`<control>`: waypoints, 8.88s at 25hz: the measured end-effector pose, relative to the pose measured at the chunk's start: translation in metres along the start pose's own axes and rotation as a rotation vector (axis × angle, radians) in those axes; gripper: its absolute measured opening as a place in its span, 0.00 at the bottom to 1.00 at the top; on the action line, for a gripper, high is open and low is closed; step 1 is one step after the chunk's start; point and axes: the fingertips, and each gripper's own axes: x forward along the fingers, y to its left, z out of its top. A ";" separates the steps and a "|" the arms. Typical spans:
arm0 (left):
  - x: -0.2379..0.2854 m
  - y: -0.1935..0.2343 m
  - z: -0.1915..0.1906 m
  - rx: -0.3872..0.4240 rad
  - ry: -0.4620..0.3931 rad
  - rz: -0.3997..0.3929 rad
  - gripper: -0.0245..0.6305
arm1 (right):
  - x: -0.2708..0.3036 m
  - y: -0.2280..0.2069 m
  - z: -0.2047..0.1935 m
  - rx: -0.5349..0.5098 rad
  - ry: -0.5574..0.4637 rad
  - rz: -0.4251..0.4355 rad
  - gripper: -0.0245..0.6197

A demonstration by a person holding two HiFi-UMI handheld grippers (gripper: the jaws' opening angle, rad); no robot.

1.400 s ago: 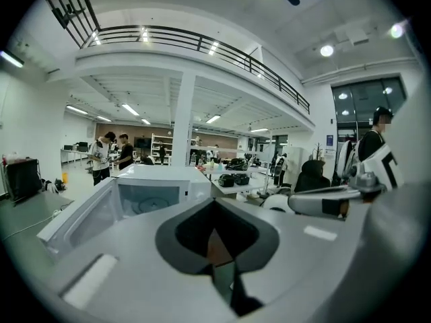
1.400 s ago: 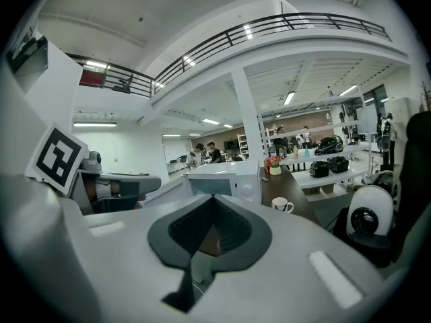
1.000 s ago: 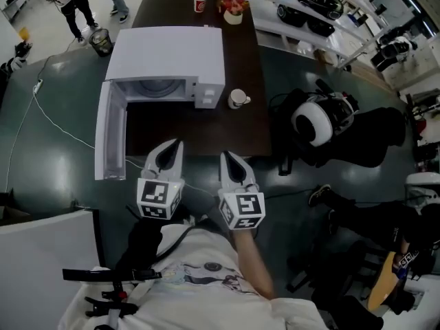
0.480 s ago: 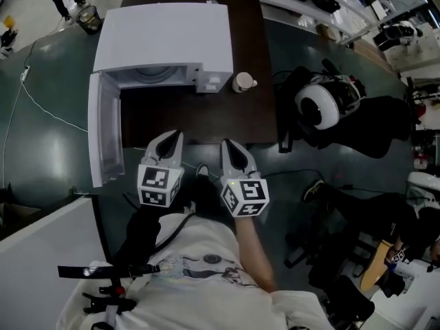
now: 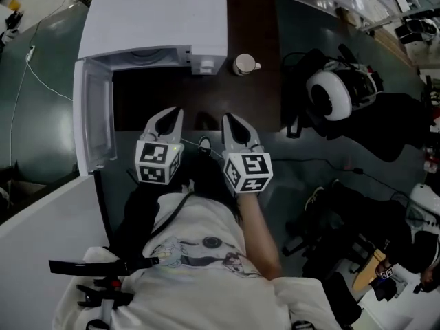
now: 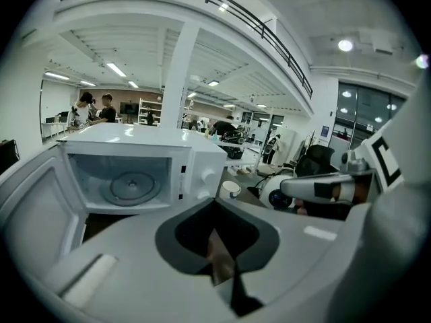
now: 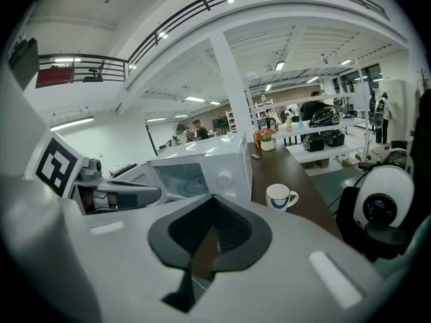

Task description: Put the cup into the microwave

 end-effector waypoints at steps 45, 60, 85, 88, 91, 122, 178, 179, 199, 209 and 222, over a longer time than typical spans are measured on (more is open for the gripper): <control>0.083 0.000 -0.070 -0.008 0.357 0.050 0.04 | 0.180 -0.245 -0.037 -0.182 0.210 -0.191 0.20; 0.070 -0.001 -0.076 0.001 0.353 0.035 0.04 | 0.163 -0.234 -0.048 -0.008 0.151 -0.151 0.10; 0.011 0.039 -0.055 -0.096 0.112 0.096 0.04 | 0.085 -0.068 -0.040 0.013 0.128 -0.071 0.10; -0.006 0.053 -0.054 -0.114 0.096 0.127 0.04 | 0.092 -0.038 -0.037 -0.007 0.140 -0.031 0.10; -0.022 0.062 -0.059 -0.136 0.084 0.162 0.04 | 0.103 -0.008 -0.039 -0.027 0.155 0.026 0.10; -0.048 0.145 -0.091 -0.307 0.089 0.341 0.04 | 0.277 0.097 0.003 -0.069 0.102 0.138 0.10; -0.056 0.120 -0.104 -0.268 0.122 0.213 0.04 | 0.236 0.099 -0.004 -0.203 -0.025 0.026 0.16; -0.057 0.118 -0.101 -0.262 0.114 0.205 0.04 | 0.224 0.103 -0.005 -0.207 -0.027 0.029 0.16; -0.100 0.015 -0.040 -0.125 -0.091 0.057 0.04 | -0.004 0.114 -0.001 -0.299 -0.186 -0.038 0.11; -0.180 -0.092 -0.088 -0.090 -0.127 0.101 0.04 | -0.150 0.111 -0.052 -0.289 -0.255 -0.013 0.09; -0.245 -0.150 -0.105 -0.033 -0.179 0.110 0.04 | -0.245 0.121 -0.079 -0.269 -0.300 0.004 0.08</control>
